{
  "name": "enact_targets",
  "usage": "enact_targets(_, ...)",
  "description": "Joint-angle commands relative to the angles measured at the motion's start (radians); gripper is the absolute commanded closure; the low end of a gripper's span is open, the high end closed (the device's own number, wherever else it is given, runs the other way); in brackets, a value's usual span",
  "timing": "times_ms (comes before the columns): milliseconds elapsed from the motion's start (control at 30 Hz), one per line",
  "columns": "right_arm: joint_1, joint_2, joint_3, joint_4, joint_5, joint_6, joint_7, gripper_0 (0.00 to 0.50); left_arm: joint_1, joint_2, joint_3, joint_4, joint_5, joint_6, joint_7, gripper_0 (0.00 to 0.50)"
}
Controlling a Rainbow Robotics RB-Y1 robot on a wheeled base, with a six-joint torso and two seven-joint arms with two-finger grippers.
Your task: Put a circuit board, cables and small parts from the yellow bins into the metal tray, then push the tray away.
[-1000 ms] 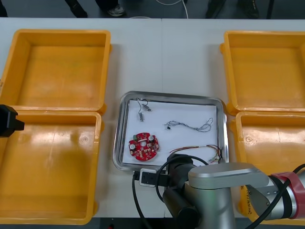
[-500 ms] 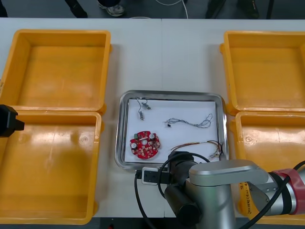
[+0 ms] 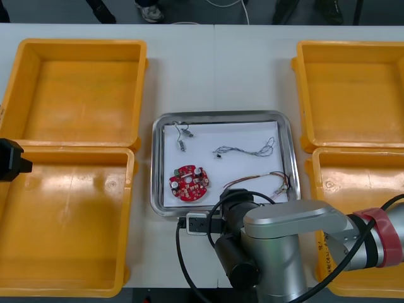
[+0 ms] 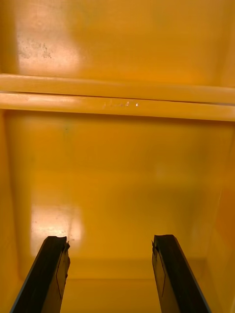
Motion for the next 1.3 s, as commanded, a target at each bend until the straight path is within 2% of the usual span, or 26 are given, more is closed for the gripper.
enact_targets(33,-0.047,0.0,0.019,0.025,0.007,-0.006,0.014,0.5,0.02,0.033,0.028,-0.03,0.008,0.006,-0.081,0.0)
enact_targets(1300,-0.168,0.014,-0.017,0.185,0.005,-0.074,-0.007,0.5,0.02,0.033,0.028,-0.03,0.008,0.006,-0.081,0.0)
